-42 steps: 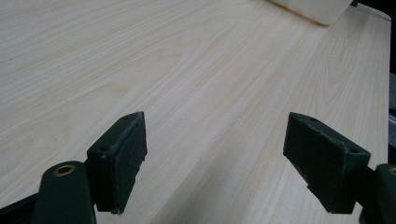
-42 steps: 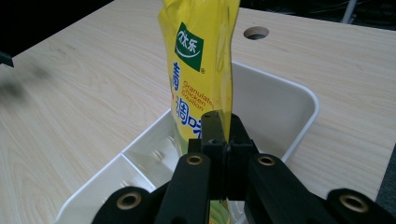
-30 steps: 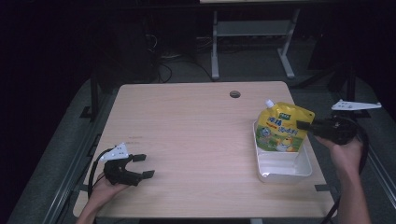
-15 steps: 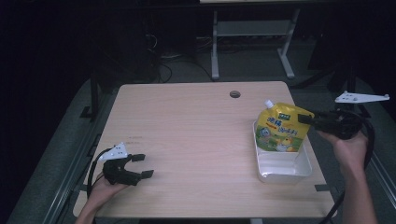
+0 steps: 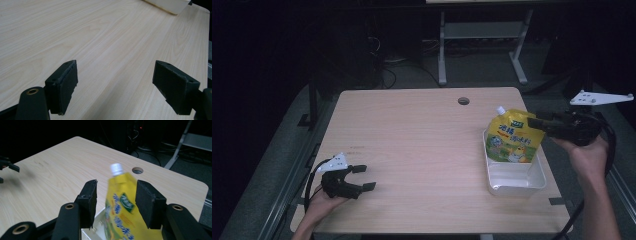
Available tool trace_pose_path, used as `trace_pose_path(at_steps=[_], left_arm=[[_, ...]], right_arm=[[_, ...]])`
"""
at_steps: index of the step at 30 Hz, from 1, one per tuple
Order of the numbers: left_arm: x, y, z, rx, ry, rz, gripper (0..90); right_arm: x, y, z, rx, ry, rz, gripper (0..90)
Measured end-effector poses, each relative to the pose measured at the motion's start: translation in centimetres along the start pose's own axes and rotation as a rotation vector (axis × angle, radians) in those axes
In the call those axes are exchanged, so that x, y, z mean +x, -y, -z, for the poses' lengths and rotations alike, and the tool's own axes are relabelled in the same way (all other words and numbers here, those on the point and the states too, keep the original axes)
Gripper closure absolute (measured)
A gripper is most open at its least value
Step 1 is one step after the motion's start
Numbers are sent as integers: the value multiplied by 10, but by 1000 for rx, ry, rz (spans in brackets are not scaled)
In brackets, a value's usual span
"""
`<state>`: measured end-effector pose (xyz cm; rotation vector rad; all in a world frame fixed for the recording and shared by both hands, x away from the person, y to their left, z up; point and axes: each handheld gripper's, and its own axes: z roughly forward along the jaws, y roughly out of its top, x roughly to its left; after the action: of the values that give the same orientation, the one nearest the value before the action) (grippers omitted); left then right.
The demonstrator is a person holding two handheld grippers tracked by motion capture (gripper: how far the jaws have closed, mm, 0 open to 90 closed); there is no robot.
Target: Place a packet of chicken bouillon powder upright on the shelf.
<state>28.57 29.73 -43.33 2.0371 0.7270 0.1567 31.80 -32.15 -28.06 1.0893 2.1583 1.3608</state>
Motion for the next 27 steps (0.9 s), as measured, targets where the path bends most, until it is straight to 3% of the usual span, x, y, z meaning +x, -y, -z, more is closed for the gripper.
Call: trace_pose_path(at_steps=[5, 27], left_arm=[[0, 0, 1, 0, -1, -2, 197], [-1, -1, 6, -5, -12, -6, 185]], right_arm=[[8, -5, -4, 5, -23, 14, 498], [74, -13, -60, 88, -175, 40, 354]])
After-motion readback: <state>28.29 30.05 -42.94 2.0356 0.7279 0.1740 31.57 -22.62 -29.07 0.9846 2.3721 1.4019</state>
